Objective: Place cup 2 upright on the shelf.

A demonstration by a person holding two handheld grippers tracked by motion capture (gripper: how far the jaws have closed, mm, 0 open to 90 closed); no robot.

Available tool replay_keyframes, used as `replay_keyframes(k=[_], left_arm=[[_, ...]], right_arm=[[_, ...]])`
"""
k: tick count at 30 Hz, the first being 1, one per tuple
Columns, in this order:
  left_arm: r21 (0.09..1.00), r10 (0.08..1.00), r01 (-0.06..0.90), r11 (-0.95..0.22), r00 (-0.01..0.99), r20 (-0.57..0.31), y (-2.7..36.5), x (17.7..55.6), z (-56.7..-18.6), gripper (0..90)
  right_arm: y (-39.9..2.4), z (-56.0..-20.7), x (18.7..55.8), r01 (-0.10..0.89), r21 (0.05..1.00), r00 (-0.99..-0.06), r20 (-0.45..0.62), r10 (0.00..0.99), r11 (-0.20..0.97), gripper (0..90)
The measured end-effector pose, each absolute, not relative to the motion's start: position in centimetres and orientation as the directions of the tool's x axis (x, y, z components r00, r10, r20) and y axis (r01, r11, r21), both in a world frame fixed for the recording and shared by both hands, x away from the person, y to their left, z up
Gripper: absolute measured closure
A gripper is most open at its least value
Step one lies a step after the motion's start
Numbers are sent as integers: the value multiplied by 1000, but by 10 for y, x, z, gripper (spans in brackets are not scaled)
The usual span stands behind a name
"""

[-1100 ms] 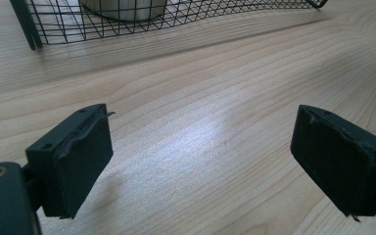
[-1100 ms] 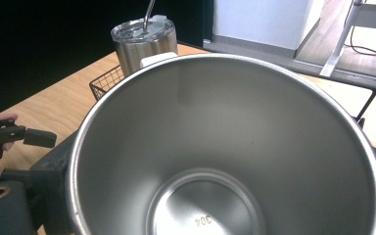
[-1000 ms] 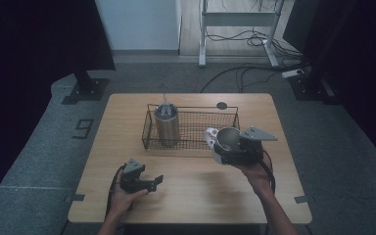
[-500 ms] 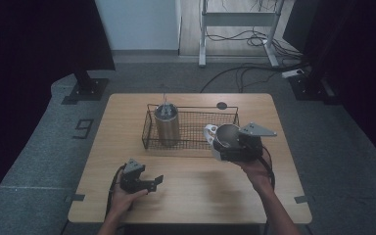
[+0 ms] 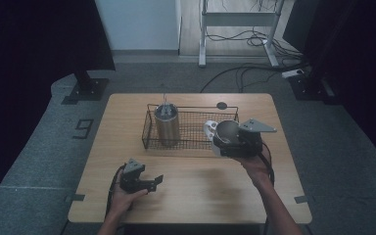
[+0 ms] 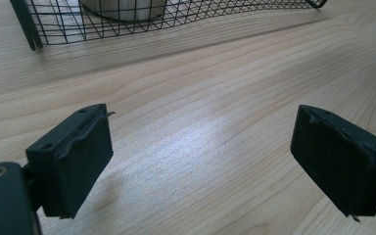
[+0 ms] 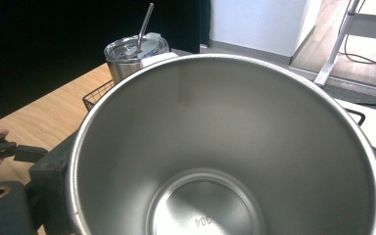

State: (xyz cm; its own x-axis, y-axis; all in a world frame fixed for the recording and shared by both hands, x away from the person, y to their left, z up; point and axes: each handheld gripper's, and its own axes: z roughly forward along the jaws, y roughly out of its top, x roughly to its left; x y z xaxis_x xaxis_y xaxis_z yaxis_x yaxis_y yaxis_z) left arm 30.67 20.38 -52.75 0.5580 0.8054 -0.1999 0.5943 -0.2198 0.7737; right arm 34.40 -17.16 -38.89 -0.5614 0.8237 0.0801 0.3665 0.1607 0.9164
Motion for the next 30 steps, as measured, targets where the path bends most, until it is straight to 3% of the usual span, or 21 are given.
replay_keyframes(k=[30], left_arm=[[772,803,595,-224,562,-200,203,307,-528,86]], right_arm=[[-173,-382,371,374,913,-545,76,835,161,64]])
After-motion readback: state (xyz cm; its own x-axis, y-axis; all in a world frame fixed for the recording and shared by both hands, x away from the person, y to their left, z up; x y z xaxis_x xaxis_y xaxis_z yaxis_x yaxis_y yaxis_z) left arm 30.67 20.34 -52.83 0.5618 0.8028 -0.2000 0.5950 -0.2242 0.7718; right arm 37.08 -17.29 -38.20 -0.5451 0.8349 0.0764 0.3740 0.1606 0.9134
